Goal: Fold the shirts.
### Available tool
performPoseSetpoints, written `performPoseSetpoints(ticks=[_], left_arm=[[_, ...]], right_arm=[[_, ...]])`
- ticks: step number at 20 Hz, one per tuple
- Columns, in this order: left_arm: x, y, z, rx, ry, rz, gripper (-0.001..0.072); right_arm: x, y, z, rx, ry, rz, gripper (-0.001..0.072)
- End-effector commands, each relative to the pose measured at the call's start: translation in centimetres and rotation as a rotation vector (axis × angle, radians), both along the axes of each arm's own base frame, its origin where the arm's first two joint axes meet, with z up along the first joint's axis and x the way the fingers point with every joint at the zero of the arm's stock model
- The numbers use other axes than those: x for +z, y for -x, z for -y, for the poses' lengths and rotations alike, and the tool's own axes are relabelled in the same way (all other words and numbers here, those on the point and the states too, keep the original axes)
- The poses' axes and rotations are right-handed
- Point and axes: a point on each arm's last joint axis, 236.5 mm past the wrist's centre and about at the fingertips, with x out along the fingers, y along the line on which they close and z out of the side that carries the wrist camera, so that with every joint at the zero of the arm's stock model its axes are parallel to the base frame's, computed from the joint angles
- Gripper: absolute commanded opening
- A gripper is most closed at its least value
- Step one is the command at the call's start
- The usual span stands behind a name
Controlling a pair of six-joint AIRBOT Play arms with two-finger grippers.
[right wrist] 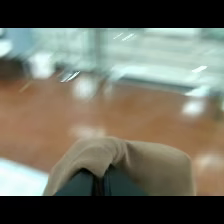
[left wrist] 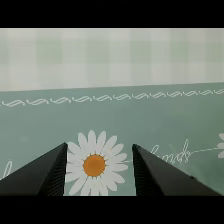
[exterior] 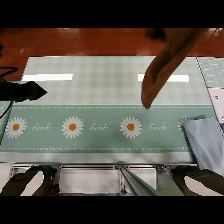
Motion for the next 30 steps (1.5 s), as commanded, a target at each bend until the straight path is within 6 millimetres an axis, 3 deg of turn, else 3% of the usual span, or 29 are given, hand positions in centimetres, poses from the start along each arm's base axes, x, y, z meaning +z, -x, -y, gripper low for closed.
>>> performPoseSetpoints(ticks=[1,4,6,8,10,12,13,14,16,17,19,20,21,23,24,25,27,30], left_arm=[[-0.9,0.2,0.0,0.009,0.007,-0.001,0.0504],[-0.2,-1.3,-0.5,0.040,-0.001,0.064,0.0503],[-0.4,-1.9,-0.7,0.056,0.004,0.068,0.0504],[-1.4,-2.0,-0.6,0.051,0.009,0.033,0.0503],[-2.4,-1.9,0.1,0.046,0.050,-0.011,0.0504],[-3.3,-1.9,1.1,0.045,0.105,-0.043,0.0504],[-3.7,-1.7,1.6,0.045,0.132,-0.059,0.0504],[-4.1,-1.5,1.9,0.037,0.141,-0.068,0.0504],[-4.9,-1.8,1.5,0.018,0.106,-0.056,0.0504],[-5.2,-2.2,0.6,0.040,0.082,-0.050,0.0504],[-6.1,-1.9,-0.2,0.064,0.084,-0.087,0.0504],[-7.2,-1.1,0.1,0.070,0.102,-0.139,0.0504],[-8.7,0.2,1.2,0.058,0.145,-0.203,0.0504],[-11.7,3.1,4.8,0.026,0.269,-0.302,0.0504],[-13.2,4.3,6.7,0.009,0.325,-0.330,0.0504],[-14.4,5.1,8.2,0.012,0.364,-0.344,0.0504],[-16.4,6.3,10.7,0.018,0.392,-0.363,0.0504],[-18.9,7.8,14.0,-0.056,0.356,-0.416,0.0504]], right_arm=[[-8.5,3.5,-8.7,0.245,0.089,-0.248,0.0027],[-19.9,5.4,-16.4,0.411,0.154,-0.482,0.0027],[-27.0,6.7,-20.3,0.455,0.142,-0.639,0.0027],[-33.0,7.7,-23.8,0.487,0.097,-0.756,0.0028],[-38.3,7.6,-25.5,0.465,0.099,-0.851,0.0028],[-42.1,7.4,-26.2,0.433,0.064,-0.955,0.0033],[-42.7,7.4,-26.5,0.400,-0.005,-1.024,0.0187],[-42.0,7.2,-26.4,0.402,-0.040,-1.049,0.0426],[-38.7,5.4,-23.1,0.395,0.022,-1.010,0.0407],[-36.4,3.7,-19.8,0.338,0.065,-0.972,0.0407],[-31.0,-0.2,-9.3,0.101,0.124,-0.852,0.0407],[-28.9,-0.9,-2.7,-0.063,0.132,-0.823,0.0407],[-28.2,-0.1,3.6,-0.227,0.129,-0.834,0.0406],[-30.1,3.8,11.9,-0.442,0.072,-0.899,0.0402],[-32.2,6.1,13.9,-0.501,0.025,-0.939,0.0402],[-34.6,8.5,14.5,-0.527,-0.035,-0.977,0.0402],[-39.5,12.7,12.5,-0.500,-0.207,-1.044,0.0402],[-44.0,16.7,8.3,-0.428,-0.381,-1.126,0.0402]])
